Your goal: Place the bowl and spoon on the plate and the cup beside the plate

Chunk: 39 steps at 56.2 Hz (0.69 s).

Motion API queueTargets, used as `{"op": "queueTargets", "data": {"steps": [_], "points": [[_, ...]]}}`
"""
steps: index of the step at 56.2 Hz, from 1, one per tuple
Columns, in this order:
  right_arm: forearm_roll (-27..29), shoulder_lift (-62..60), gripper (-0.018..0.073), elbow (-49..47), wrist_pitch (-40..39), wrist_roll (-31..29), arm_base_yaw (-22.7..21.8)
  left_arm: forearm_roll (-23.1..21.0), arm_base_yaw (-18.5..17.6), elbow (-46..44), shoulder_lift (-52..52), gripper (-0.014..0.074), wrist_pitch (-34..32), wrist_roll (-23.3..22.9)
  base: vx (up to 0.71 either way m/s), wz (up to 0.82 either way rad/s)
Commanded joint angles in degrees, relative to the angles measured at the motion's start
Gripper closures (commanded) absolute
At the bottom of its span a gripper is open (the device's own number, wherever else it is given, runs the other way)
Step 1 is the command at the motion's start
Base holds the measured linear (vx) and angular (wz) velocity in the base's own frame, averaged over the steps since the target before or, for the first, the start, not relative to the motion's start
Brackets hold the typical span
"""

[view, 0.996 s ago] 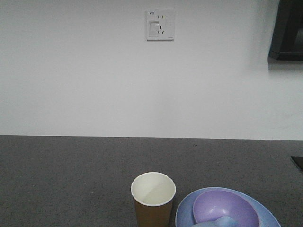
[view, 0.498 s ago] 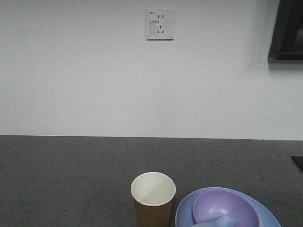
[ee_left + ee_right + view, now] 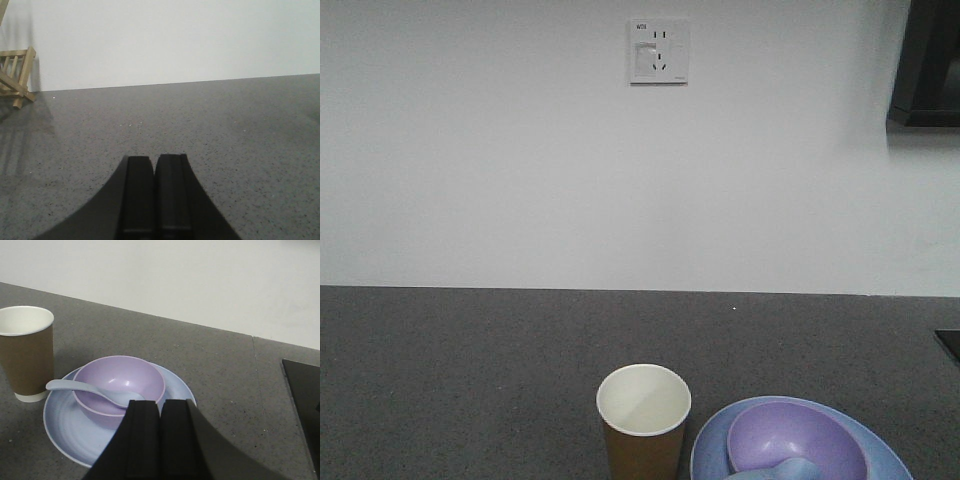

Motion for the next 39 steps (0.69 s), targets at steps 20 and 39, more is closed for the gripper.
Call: {"op": "queueTargets", "data": {"steps": [20, 39], "points": [[-18.3, -5.4, 0.0568, 16.1, -22.2, 23.7, -0.1, 0.0, -0.1, -1.6, -0.2, 0.0603, -4.3, 0.0, 0.00, 0.00], [-17.8, -15.3, 0.0568, 30.6, -30.1, 23.7, -1.0, 0.0, -0.1, -1.6, -0.3, 0.0603, -4.2, 0.0, 0.00, 0.00]]}}
